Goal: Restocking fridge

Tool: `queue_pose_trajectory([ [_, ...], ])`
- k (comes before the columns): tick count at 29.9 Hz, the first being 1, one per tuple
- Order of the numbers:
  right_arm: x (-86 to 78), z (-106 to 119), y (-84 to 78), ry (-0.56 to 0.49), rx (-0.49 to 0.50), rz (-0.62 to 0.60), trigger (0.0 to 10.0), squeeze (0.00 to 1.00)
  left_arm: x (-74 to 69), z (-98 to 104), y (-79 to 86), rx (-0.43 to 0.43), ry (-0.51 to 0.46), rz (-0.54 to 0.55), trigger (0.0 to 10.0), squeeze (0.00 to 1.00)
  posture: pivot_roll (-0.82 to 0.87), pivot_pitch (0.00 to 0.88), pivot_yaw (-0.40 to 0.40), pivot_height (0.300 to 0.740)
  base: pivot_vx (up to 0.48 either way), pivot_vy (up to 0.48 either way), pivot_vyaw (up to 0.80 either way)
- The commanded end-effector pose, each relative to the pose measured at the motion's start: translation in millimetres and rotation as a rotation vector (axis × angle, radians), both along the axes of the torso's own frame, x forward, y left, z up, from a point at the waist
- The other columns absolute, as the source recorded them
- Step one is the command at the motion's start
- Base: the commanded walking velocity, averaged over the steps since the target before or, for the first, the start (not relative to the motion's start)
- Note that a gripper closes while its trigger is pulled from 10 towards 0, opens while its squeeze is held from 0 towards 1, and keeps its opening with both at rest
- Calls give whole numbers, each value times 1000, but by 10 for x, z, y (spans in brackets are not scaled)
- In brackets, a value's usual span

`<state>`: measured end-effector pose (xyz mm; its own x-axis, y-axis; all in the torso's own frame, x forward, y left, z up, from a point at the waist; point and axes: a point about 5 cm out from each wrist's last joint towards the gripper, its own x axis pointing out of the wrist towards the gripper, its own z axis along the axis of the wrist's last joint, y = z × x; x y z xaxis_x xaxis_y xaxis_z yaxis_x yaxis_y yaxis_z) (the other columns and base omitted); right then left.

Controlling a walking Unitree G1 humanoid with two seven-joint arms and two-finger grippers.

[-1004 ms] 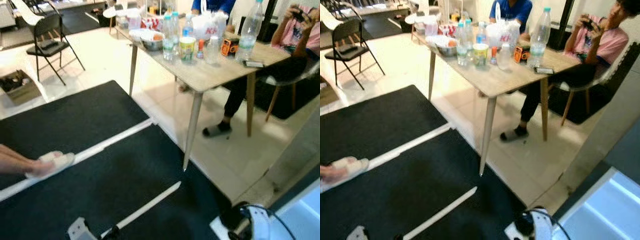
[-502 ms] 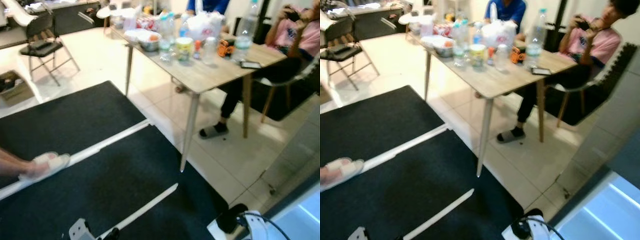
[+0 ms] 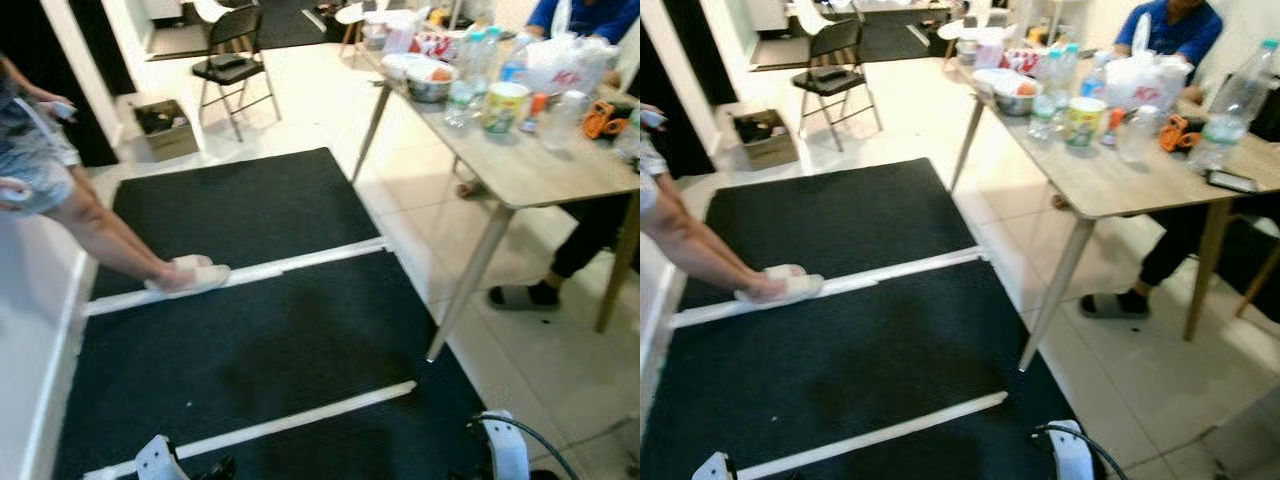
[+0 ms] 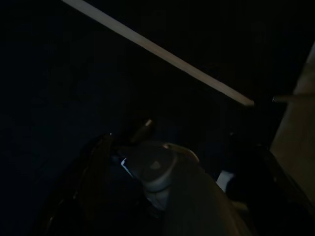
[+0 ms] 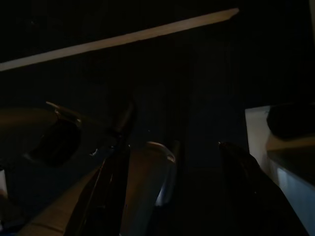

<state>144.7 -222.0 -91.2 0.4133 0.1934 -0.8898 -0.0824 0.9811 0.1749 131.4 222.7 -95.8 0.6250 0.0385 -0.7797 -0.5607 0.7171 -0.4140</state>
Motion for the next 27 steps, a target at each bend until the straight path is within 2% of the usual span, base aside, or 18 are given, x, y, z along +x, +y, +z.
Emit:
queue_pose_trajectory([
  [1, -1, 2, -16, -7, -2, -20, 10000, 0, 31, 14, 2, 6, -16, -23, 10000, 0, -12, 1, 7, 740, 341, 0, 0],
  [17, -11, -4, -25, -2, -21, -33, 10000, 0, 25, 9, -25, 0, -17, -37, 10000, 0, -13, 5, 10, 740, 383, 0, 0],
  [27, 60, 20, -19, -31, -25, -50, 10000, 0, 25, 6, -38, -4, -17, -44, 10000, 0, -9, 7, 9, 740, 400, 0, 0],
])
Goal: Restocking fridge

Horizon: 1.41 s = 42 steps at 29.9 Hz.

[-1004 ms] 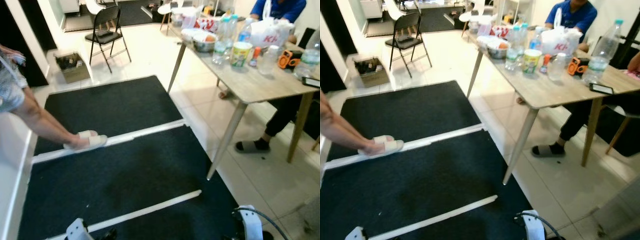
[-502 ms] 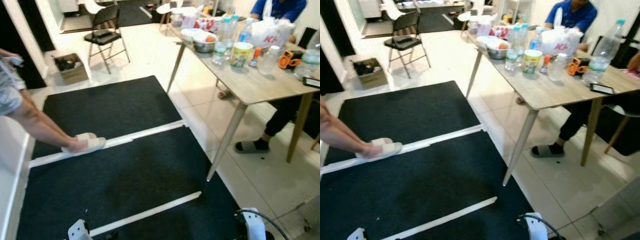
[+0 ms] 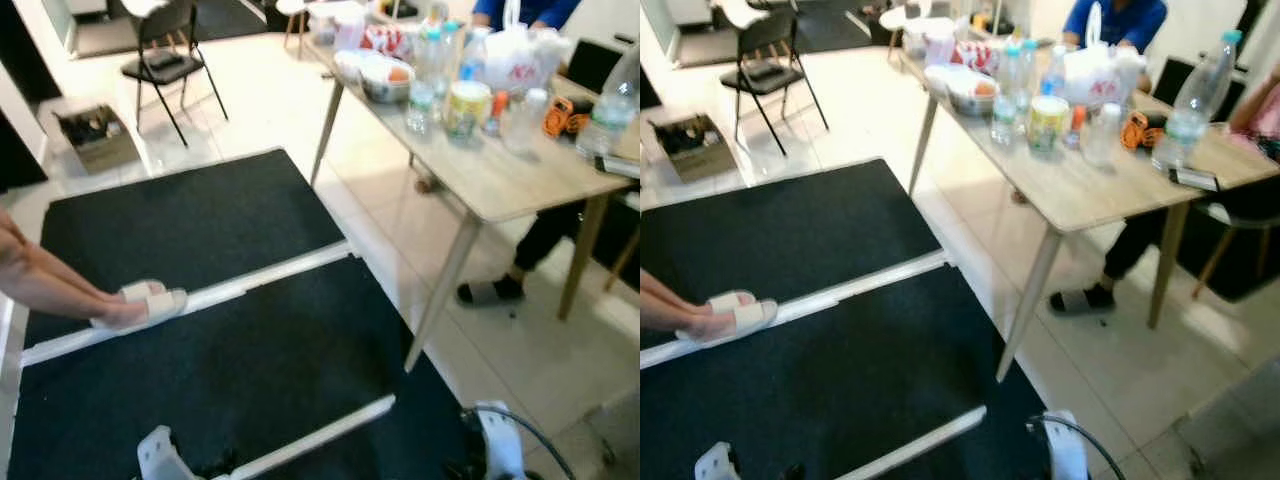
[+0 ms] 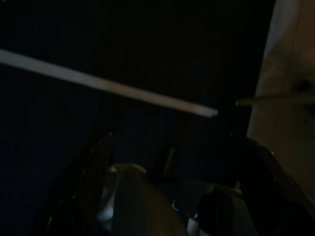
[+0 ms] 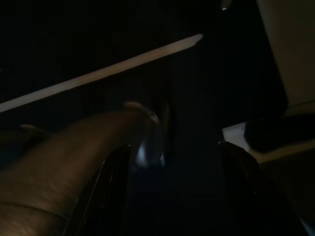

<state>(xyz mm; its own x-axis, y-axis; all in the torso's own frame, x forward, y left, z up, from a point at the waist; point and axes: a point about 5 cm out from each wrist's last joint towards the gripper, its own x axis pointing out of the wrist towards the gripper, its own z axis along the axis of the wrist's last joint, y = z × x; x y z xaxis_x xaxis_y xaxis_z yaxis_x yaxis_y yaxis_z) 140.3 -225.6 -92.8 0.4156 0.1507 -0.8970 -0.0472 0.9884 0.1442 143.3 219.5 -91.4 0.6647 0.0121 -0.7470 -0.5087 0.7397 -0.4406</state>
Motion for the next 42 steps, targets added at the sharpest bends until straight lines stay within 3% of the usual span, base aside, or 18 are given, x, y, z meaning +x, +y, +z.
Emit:
queue_pose_trajectory([
  [1, 104, 35, 17, -35, 6, -14, 10000, 0, -94, -38, -6, -4, 34, -2, 10000, 0, -9, 7, 9, 740, 398, 0, 0],
  [13, 175, 63, 10, -62, 7, -43, 10000, 0, -97, -39, -10, -5, 35, -6, 10000, 0, -9, 6, 10, 740, 416, 0, -553],
  [33, 259, 93, 61, -90, 32, -23, 10000, 0, -96, -40, -18, -4, 35, -15, 10000, 0, -10, 7, 11, 740, 432, 0, 0],
  [42, 301, 109, 67, -95, 33, -20, 10000, 0, -97, -43, -23, -3, 41, -13, 10000, 0, -10, 7, 11, 740, 420, 0, -728],
])
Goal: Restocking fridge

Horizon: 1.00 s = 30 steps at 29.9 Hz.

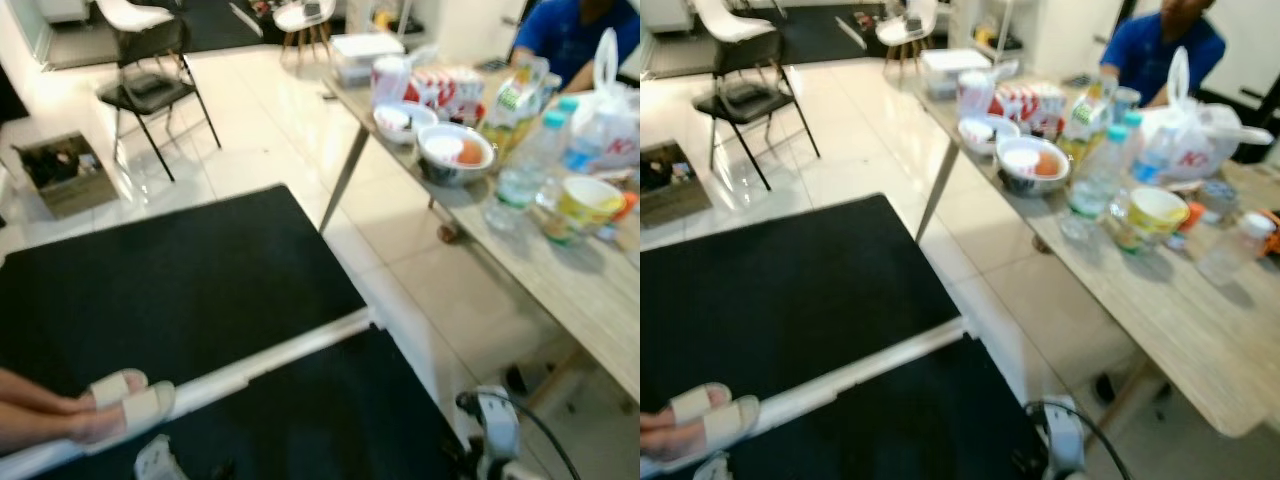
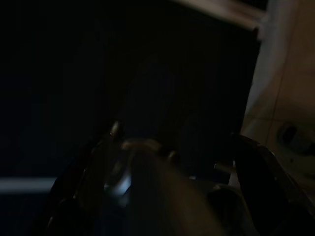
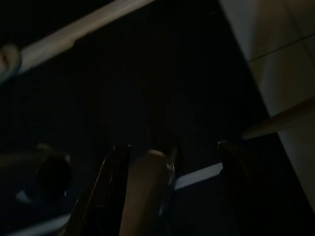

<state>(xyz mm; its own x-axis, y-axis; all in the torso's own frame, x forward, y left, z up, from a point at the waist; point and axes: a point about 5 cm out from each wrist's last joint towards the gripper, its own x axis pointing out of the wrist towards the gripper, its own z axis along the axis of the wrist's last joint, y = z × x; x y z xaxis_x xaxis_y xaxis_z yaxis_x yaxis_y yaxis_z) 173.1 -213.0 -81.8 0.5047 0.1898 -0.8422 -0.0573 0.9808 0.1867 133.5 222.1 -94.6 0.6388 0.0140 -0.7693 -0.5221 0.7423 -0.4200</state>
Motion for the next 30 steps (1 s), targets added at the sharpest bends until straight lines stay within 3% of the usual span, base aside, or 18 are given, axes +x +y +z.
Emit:
queue_pose_trajectory([
  [1, -29, -1, -63, 7, -15, -16, 10000, 0, -7, -15, -48, -4, 14, -9, 10000, 0, -10, 7, 11, 740, 262, 0, -781],
  [20, -33, -4, -57, 1, -4, -33, 10000, 0, -33, -33, -80, 5, 34, -28, 10000, 0, -8, 6, 9, 740, 28, 0, -781],
  [24, -20, 2, -80, -2, -26, -47, 10000, 0, -48, -37, -84, 20, 45, -95, 10000, 0, -5, 5, 9, 740, 0, -462, 0],
  [30, -109, -20, -231, 53, -145, -79, 10000, 0, -56, -43, -97, 9, 50, -75, 10000, 0, -9, 8, 12, 740, 0, -425, 0],
])
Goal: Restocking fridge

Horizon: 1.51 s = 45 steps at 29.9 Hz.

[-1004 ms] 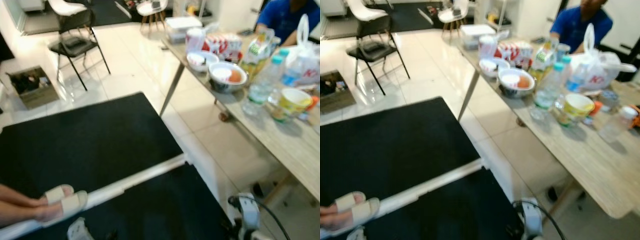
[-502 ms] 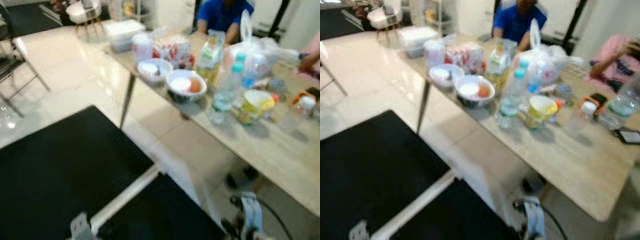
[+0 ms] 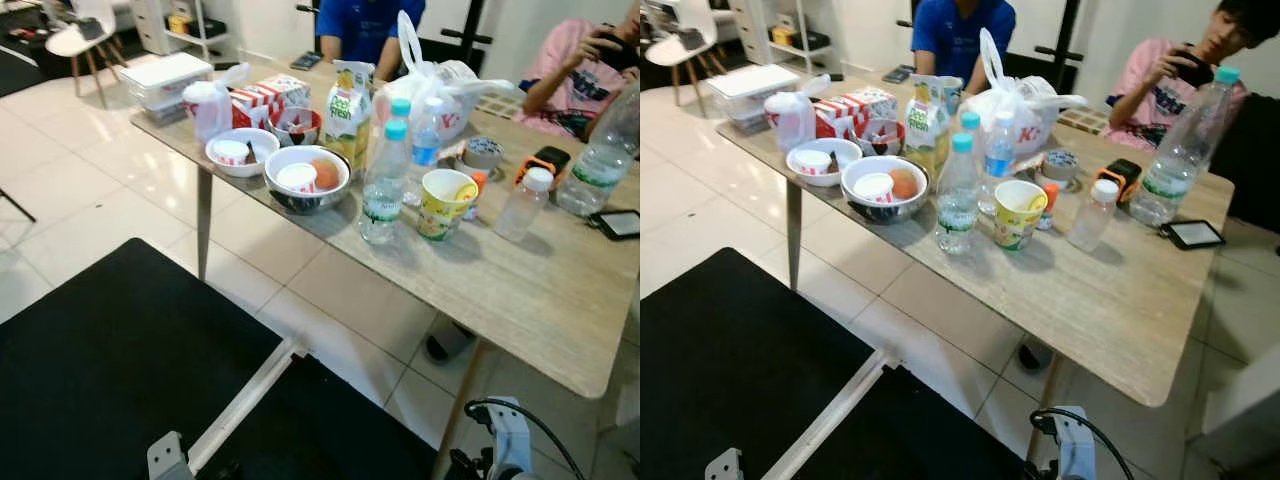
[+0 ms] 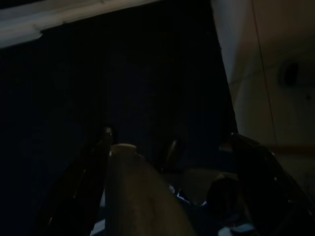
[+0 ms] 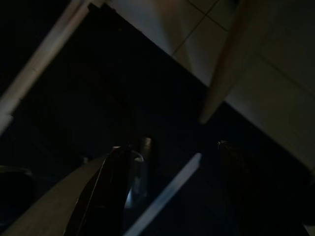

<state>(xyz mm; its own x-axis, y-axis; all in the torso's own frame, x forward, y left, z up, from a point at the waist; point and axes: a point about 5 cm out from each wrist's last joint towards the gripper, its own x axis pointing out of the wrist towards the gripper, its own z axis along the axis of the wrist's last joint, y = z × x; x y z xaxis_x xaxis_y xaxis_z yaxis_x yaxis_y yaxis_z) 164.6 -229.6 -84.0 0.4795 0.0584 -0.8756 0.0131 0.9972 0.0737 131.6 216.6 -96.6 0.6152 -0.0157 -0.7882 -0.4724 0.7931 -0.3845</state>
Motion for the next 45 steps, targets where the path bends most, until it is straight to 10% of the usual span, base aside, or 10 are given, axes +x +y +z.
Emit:
queue_pose_trajectory([
  [1, -59, -2, -125, 33, -72, -31, 10000, 0, -35, -25, -49, -18, 19, 8, 10000, 0, -9, 8, 12, 740, 0, 0, 0],
  [16, -367, 197, -974, 146, -456, -438, 10000, 0, -39, -25, -62, -21, 7, 22, 10000, 0, -7, 12, 3, 740, 0, 0, 0],
  [25, -355, 299, -1145, 118, -490, -548, 10000, 0, -60, -33, -73, -25, 9, 18, 10000, 0, -8, 10, -3, 740, 0, 0, 0],
  [33, 169, 983, -1686, -182, -726, -705, 10000, 0, -39, -28, -95, -23, 5, -28, 10000, 0, -12, 5, -1, 740, 0, -405, 0],
  [45, 984, 2023, -1858, -654, -819, -648, 10000, 0, -44, -28, -100, -33, -1, -19, 10000, 0, -9, 4, -6, 740, 0, -38, 0],
])
